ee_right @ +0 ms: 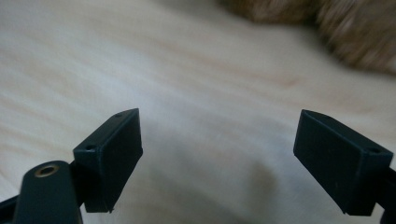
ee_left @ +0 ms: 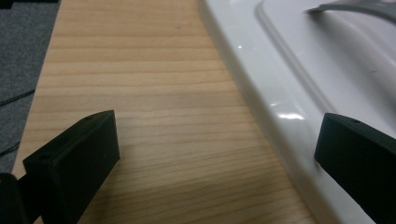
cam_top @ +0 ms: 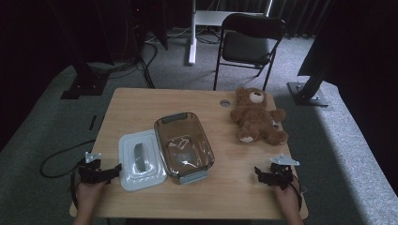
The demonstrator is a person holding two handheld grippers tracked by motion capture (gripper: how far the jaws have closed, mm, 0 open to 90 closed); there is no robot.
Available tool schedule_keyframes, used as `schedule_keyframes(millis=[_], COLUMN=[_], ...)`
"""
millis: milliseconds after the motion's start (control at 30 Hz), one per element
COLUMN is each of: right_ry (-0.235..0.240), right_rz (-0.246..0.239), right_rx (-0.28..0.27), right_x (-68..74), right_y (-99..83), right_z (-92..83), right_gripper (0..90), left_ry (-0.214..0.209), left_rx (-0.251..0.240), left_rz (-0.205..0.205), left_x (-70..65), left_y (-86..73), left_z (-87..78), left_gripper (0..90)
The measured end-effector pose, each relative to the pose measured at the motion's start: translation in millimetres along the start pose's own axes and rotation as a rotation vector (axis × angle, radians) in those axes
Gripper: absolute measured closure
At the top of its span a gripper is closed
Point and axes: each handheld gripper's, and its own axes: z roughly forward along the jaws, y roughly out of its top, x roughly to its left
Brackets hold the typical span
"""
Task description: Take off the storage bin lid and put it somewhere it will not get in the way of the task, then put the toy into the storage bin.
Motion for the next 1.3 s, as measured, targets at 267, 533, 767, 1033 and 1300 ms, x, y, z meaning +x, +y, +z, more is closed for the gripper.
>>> schedule_keyframes(millis=[267, 533, 767, 1033, 1300], right_ry=[0.052, 0.034, 0.026, -0.01, -0.042], right_rz=[0.032, 0.035, 0.146, 0.209, 0.283], right_rx=[-0.064, -0.099, -0.093, -0.095, -0.034], right_x=[-3.9, -5.2, -17.2, -41.4, -60.1], right_y=[23.2, 50.7, 95.3, 134.5, 156.5], right_z=[-10.2, -9.4, -1.6, 19.1, 46.1], right_gripper=[16.2, 14.6, 13.0, 11.7, 11.6], left_ry=[0.033, 0.053, 0.062, 0.064, 0.059], left_rx=[-0.006, 0.027, 0.028, 0.029, 0.03], left_rz=[0.01, 0.098, 0.093, 0.091, 0.1], left_x=[6.4, 1.5, 0.2, -0.1, 0.1], left_y=[-1.7, -0.9, -1.5, -1.6, -1.3], left_z=[2.4, 5.4, 5.1, 5.0, 5.1], left_gripper=[0.8, 0.8, 0.8, 0.8, 0.8])
